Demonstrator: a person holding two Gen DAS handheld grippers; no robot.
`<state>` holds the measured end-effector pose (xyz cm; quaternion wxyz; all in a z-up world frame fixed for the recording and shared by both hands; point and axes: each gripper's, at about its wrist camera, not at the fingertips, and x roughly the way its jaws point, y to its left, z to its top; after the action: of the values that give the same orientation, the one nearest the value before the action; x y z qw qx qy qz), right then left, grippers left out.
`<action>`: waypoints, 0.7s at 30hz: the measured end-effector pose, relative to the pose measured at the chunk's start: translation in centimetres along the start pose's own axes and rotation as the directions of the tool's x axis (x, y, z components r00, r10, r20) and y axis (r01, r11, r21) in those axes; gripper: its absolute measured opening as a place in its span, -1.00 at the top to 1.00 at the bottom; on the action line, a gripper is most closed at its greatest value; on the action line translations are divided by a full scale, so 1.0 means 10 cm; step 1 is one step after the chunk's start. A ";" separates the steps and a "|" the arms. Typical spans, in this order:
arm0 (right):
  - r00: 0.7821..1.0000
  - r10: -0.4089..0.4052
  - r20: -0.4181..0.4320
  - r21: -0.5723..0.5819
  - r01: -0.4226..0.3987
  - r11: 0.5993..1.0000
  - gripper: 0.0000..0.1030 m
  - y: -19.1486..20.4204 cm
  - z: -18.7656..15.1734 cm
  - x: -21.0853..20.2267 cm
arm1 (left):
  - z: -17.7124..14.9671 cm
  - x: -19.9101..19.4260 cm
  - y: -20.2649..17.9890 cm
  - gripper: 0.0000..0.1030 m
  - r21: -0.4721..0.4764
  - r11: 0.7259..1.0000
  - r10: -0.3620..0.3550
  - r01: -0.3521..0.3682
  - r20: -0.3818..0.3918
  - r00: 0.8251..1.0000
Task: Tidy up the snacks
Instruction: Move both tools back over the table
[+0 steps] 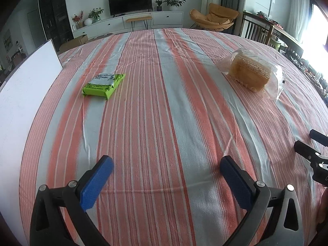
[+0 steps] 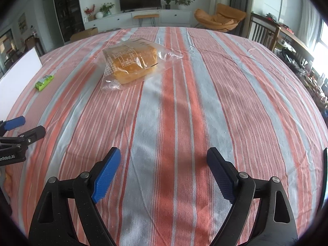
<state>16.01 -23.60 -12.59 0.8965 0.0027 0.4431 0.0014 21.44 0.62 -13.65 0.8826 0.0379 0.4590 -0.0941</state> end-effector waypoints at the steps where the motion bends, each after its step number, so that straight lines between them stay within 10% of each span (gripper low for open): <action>1: 1.000 0.000 0.000 0.000 0.000 1.000 -0.71 0.00 0.00 0.00 | 0.00 0.01 0.00 -1.00 0.000 1.000 0.000 0.000 0.000 1.000; 21: 1.000 0.007 -0.001 0.001 -0.007 1.000 -0.74 0.03 -0.02 0.01 | 0.00 0.00 0.00 -1.00 -0.001 1.000 0.001 -0.001 0.000 1.000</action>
<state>15.92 -23.28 -12.78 0.8963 0.0045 0.4435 0.0043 21.46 0.64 -13.66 0.8828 0.0377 0.4589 -0.0933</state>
